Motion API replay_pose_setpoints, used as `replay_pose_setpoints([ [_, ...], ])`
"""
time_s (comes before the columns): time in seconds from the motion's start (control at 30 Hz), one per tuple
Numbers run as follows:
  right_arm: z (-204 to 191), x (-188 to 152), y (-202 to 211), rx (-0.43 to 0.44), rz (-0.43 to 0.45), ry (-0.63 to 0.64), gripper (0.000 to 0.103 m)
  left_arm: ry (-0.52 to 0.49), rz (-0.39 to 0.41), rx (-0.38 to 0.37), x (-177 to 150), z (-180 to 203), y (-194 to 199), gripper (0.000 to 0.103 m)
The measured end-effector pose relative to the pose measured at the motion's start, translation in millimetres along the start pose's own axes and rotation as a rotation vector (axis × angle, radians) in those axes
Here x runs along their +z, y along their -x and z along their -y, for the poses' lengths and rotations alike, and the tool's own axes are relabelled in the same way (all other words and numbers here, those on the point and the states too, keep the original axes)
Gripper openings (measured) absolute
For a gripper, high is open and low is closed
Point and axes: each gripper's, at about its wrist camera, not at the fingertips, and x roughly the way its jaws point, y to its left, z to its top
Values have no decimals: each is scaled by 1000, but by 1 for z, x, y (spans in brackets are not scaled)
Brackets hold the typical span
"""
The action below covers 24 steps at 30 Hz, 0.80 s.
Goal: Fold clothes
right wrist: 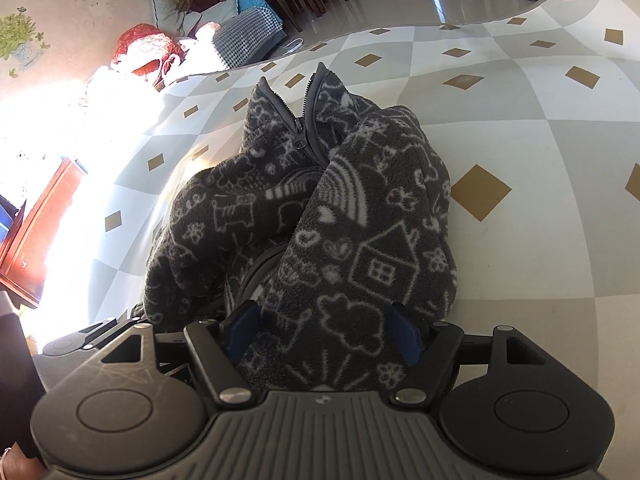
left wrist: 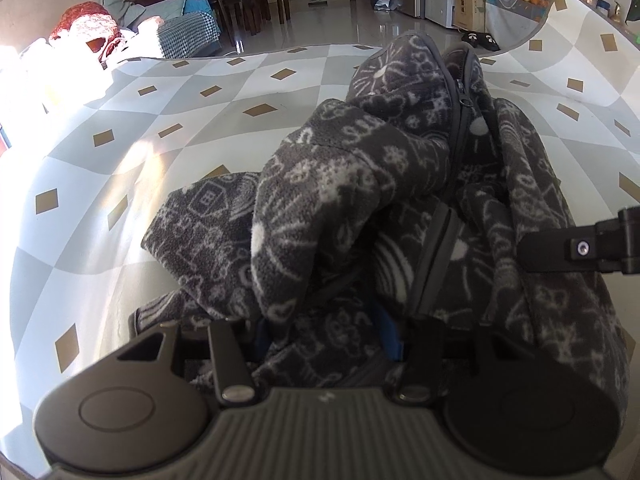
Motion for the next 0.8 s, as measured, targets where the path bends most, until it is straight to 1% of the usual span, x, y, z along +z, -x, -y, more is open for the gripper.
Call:
replay_pose_setpoints([
  [0.17, -8, -6, -5, -43, -11, 94, 71, 12, 2, -20, -6, 0, 6, 49],
  [0.27, -11, -9, -9, -87, -19, 155, 70, 23, 3, -38, -9, -1, 9, 49],
  [0.33, -12, -11, -10, -109, -15, 186, 63, 37, 4, -54, -9, -3, 10, 49],
  [0.37, -12, -12, -10, -116, -12, 193, 61, 46, 6, -60, -9, -4, 11, 49],
  [0.43, -12, -13, -9, -125, -7, 198, 53, 63, 14, -69, -9, -6, 14, 51],
  [0.47, -11, -13, -8, -126, -2, 193, 51, 71, 18, -72, -10, -7, 16, 52],
  [0.53, -9, -14, -5, -128, 9, 183, 43, 84, 30, -77, -11, -8, 20, 57],
  [0.6, -7, -14, -2, -123, 26, 162, 37, 93, 42, -86, -12, -9, 25, 62],
  [0.67, -5, -13, 2, -115, 44, 140, 30, 89, 58, -82, -13, -9, 29, 63],
  [0.7, -4, -13, 4, -112, 54, 132, 25, 88, 64, -78, -13, -9, 31, 63],
  [0.8, -4, -13, 11, -115, 81, 104, 19, 100, 70, -67, -15, -13, 34, 63],
])
